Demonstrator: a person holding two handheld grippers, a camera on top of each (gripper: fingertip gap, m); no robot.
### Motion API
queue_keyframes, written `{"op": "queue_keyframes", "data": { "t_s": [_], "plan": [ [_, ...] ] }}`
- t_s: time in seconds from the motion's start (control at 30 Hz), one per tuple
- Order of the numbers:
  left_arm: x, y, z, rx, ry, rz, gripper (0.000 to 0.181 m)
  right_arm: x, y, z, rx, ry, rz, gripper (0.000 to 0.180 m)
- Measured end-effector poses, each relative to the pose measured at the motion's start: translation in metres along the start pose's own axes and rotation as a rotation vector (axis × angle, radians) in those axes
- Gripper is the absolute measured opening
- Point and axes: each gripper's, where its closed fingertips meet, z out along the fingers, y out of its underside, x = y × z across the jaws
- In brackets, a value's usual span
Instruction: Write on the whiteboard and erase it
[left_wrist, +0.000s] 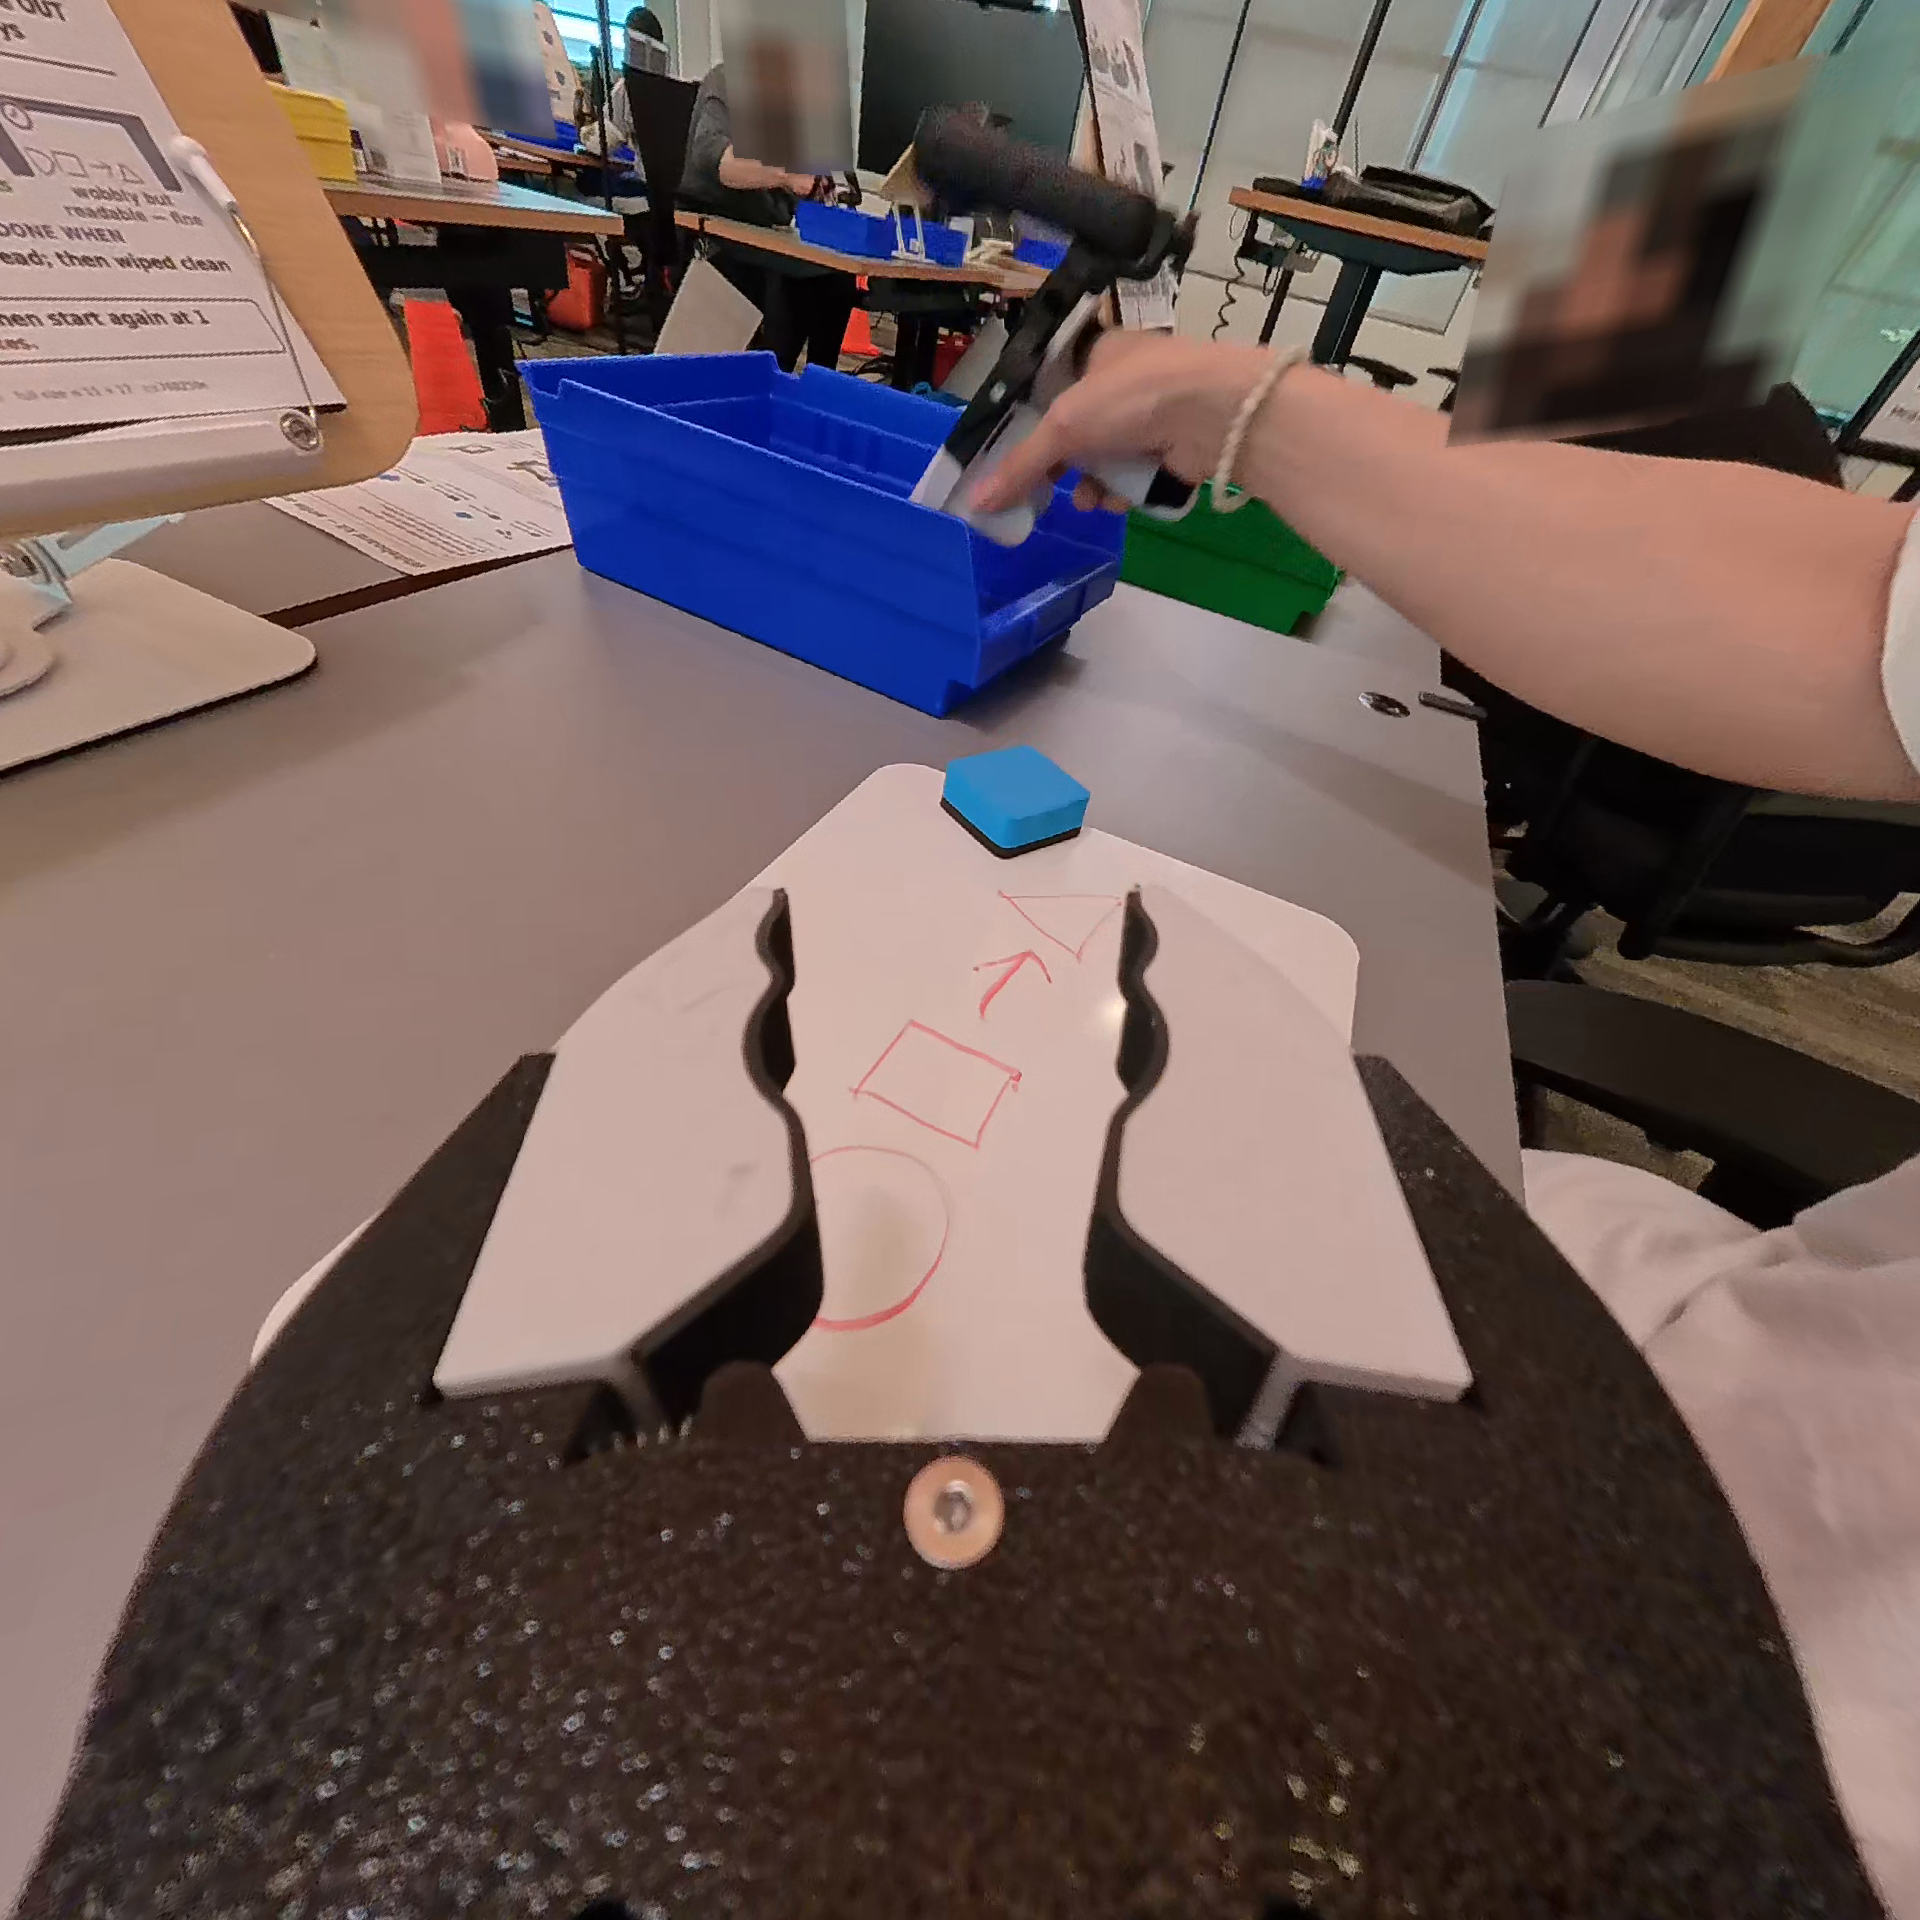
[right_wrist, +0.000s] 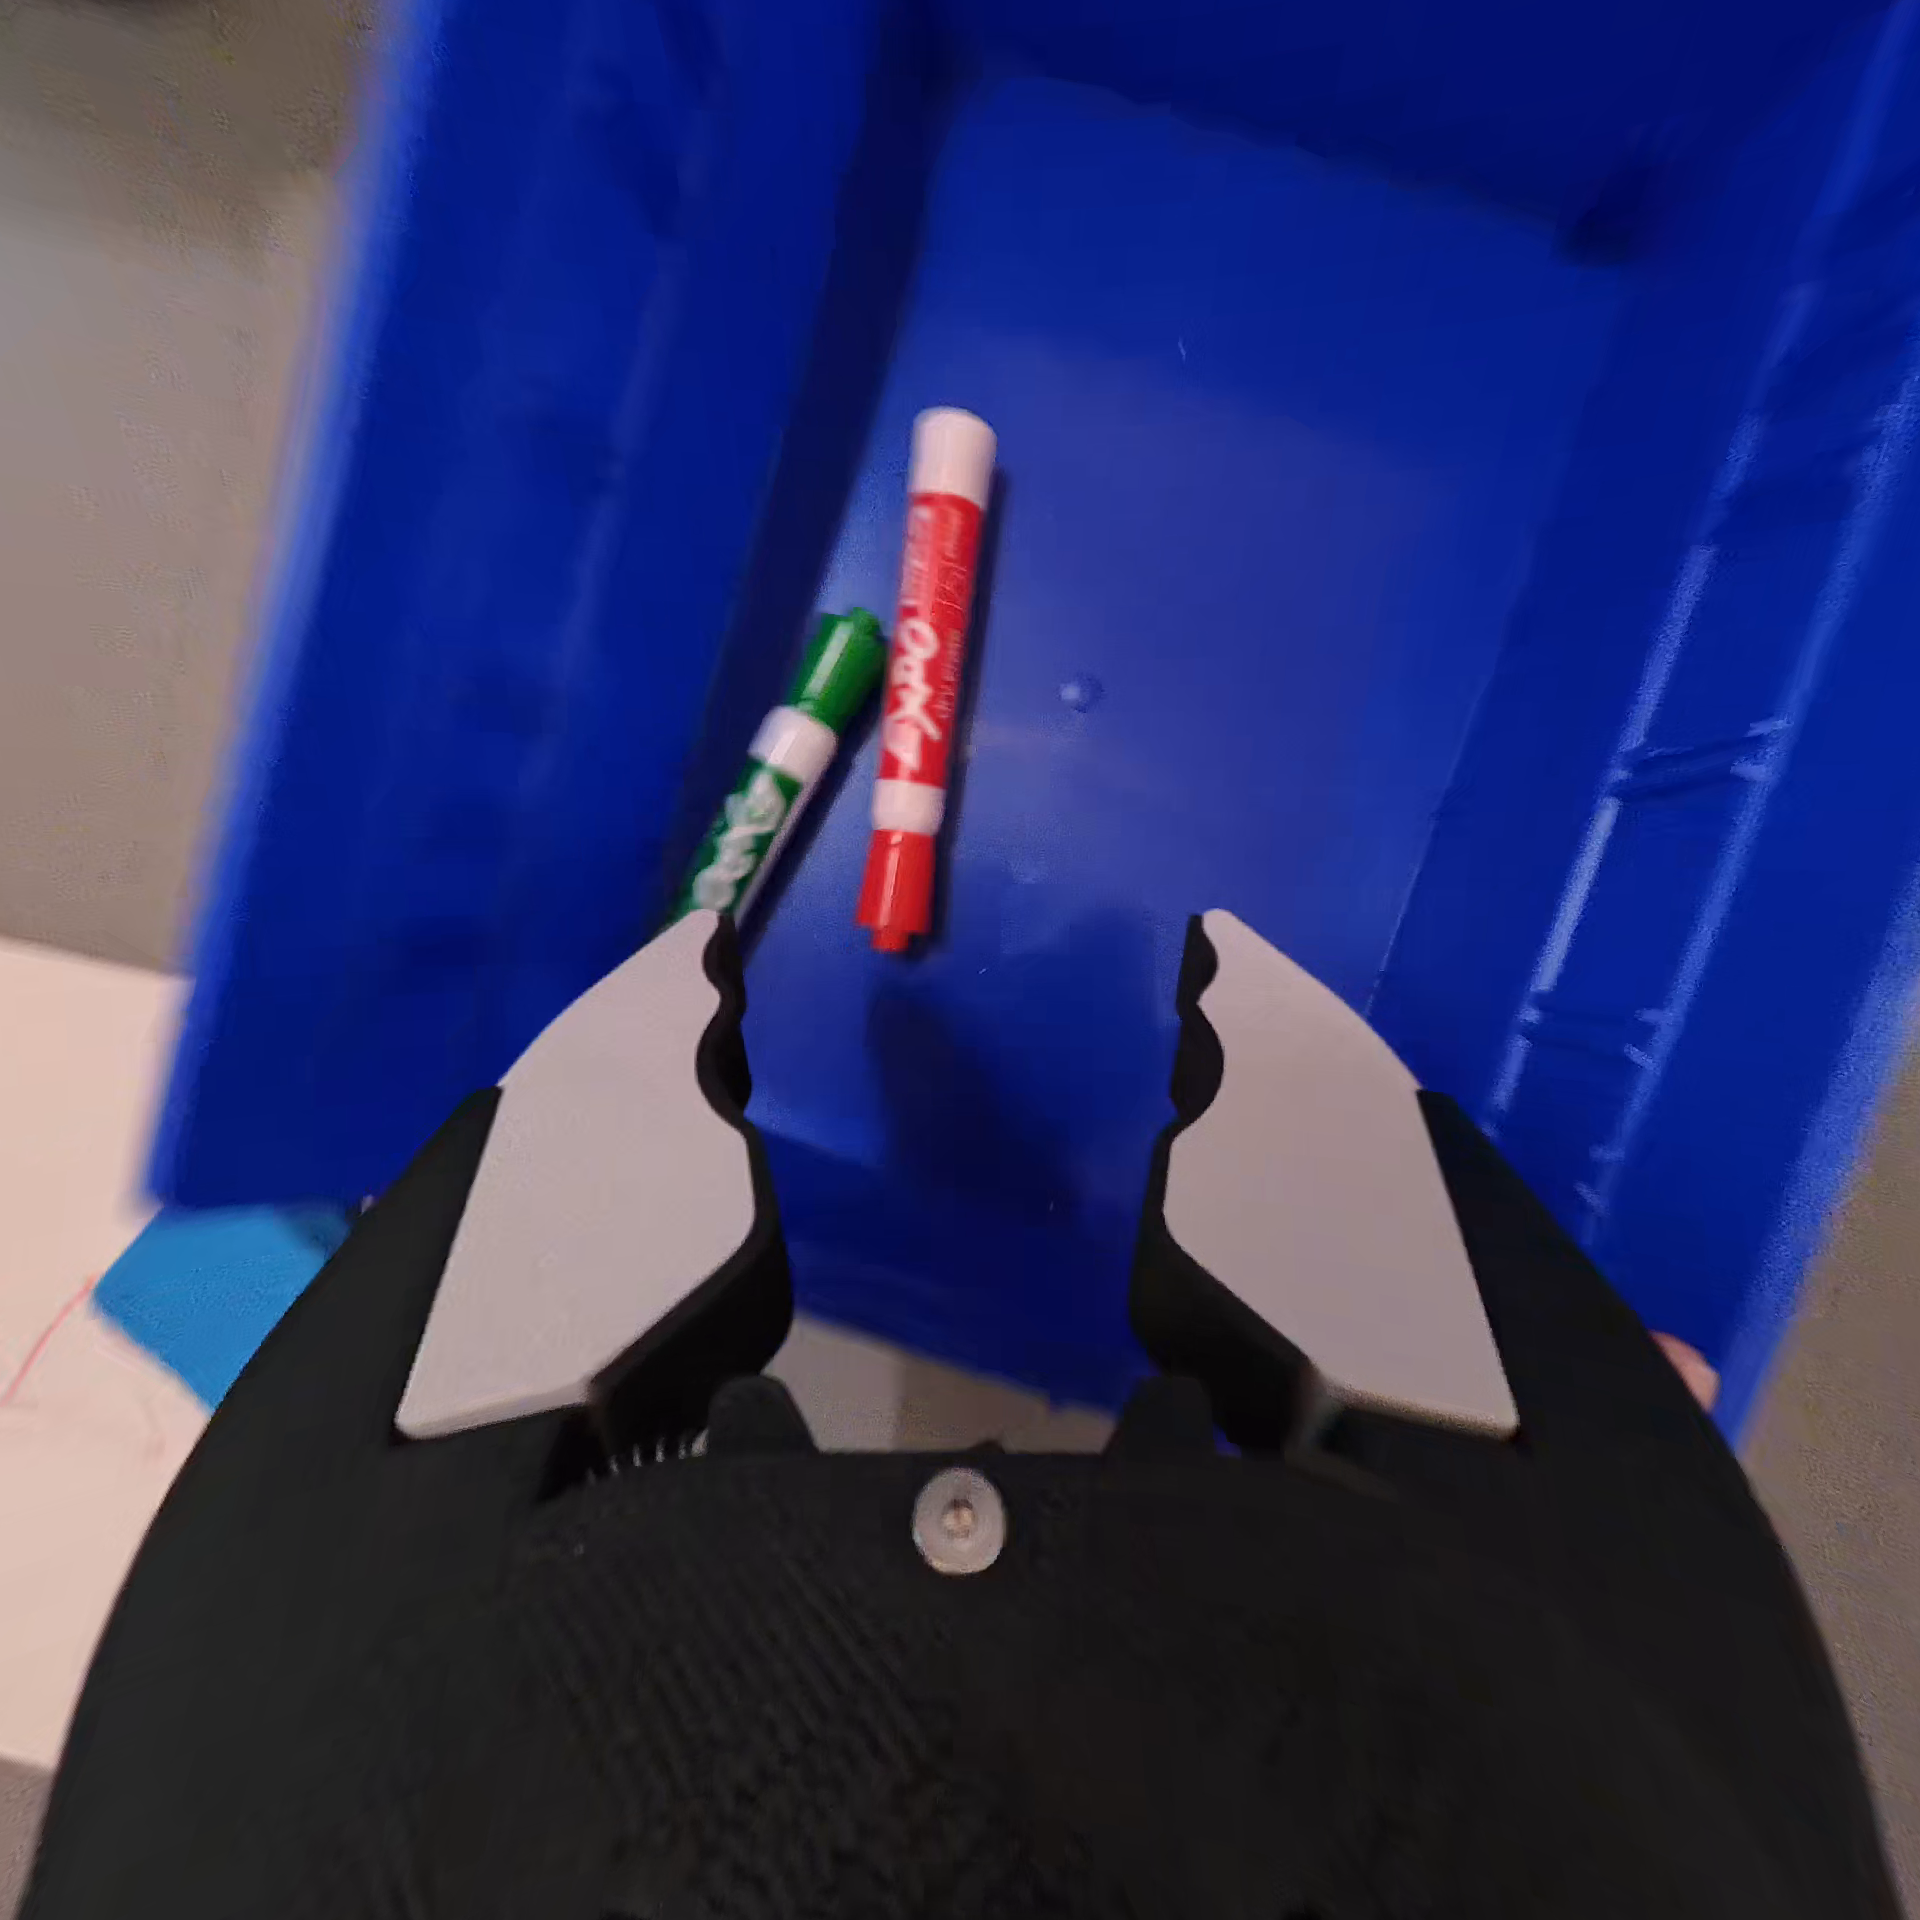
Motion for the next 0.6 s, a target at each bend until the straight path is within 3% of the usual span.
{"op": "queue_keyframes", "data": {
  "t_s": [0.1, 0.2, 0.3, 0.37, 0.5, 0.6],
  "plan": [
    [0.002, 0.001, -0.002, -0.028, -0.002, 0.042, 0.066, -0.048, -0.011, -0.066, 0.231, -0.065, -0.218, 0.081],
    [-0.004, 0.020, -0.008, -0.145, 0.005, 0.059, 0.069, -0.115, 0.017, -0.102, 0.318, -0.154, -0.517, 0.090],
    [-0.011, 0.037, -0.015, -0.243, 0.013, 0.050, 0.068, -0.161, 0.054, -0.097, 0.315, -0.144, -0.758, 0.087],
    [-0.008, 0.050, -0.020, -0.316, 0.058, 0.051, 0.050, -0.179, 0.073, -0.082, 0.303, -0.123, -0.855, 0.087],
    [0.009, 0.084, -0.032, -0.486, 0.226, 0.110, 0.004, -0.197, 0.095, -0.050, 0.238, -0.219, -0.860, 0.084],
    [0.015, 0.101, -0.041, -0.570, 0.301, 0.063, 0.000, -0.194, 0.097, -0.031, 0.177, -0.251, -0.843, 0.081]
  ]
}}
